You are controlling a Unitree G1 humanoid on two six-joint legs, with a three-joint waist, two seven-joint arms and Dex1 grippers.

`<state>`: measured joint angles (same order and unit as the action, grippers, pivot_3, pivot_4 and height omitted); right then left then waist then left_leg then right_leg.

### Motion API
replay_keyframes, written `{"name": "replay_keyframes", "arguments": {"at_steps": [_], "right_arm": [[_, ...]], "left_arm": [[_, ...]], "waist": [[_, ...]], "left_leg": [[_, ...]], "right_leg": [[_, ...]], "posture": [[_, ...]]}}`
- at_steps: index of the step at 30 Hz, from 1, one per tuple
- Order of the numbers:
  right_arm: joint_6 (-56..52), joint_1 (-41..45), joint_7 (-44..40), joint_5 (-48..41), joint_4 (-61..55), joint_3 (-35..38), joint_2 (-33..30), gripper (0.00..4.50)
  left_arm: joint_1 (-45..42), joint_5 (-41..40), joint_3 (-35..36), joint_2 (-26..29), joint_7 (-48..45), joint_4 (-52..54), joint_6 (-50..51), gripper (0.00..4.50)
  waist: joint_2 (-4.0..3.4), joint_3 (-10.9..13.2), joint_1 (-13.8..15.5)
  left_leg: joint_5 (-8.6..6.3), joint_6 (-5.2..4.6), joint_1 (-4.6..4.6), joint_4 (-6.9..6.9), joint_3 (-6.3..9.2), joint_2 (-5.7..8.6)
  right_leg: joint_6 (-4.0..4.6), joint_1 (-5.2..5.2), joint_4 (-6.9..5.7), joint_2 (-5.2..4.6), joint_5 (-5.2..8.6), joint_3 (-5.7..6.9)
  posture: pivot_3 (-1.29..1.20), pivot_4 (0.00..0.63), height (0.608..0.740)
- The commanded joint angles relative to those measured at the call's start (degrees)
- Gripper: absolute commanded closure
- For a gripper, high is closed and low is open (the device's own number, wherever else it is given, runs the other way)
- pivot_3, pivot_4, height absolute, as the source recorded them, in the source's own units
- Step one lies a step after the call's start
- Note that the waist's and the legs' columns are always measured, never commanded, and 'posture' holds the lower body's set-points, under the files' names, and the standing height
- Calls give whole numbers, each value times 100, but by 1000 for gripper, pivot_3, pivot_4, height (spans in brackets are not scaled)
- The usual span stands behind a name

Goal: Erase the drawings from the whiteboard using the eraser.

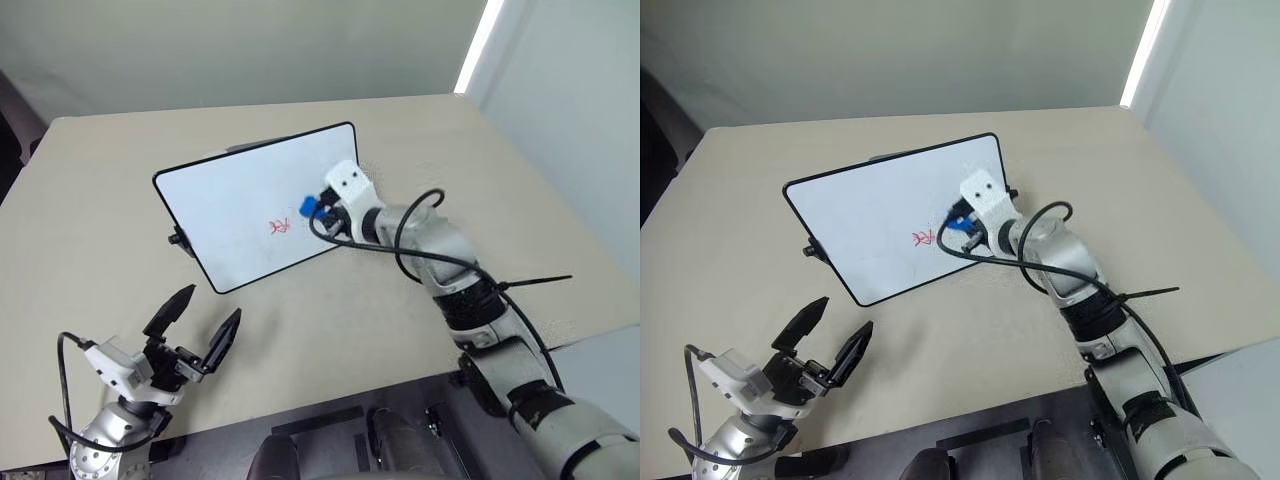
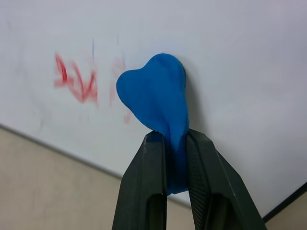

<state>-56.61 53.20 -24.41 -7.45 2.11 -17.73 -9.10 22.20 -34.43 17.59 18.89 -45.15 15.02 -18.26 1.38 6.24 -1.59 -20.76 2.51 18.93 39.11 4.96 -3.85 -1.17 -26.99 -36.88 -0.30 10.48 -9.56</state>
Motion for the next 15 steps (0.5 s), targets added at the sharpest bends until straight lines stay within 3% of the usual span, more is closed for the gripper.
{"name": "replay_keyframes", "arguments": {"at_steps": [1, 15], "right_arm": [[143, 171, 153, 91, -254, 121, 90, 4177], [-138, -722, -63, 196, -108, -520, -48, 4177]], "left_arm": [[-23, -9, 57, 9, -36, 13, -34, 0], [-42, 9, 66, 14, -50, -26, -40, 0]], "waist": [[0, 0, 0], [1, -1, 0]], "left_leg": [[0, 0, 2, 1, 0, 0], [2, 4, 6, 5, 2, 0]], "right_leg": [[0, -3, 0, 0, 0, 0], [0, -4, -1, 0, 0, 0]], "posture": [[0, 150, 740], [0, 150, 740]]}}
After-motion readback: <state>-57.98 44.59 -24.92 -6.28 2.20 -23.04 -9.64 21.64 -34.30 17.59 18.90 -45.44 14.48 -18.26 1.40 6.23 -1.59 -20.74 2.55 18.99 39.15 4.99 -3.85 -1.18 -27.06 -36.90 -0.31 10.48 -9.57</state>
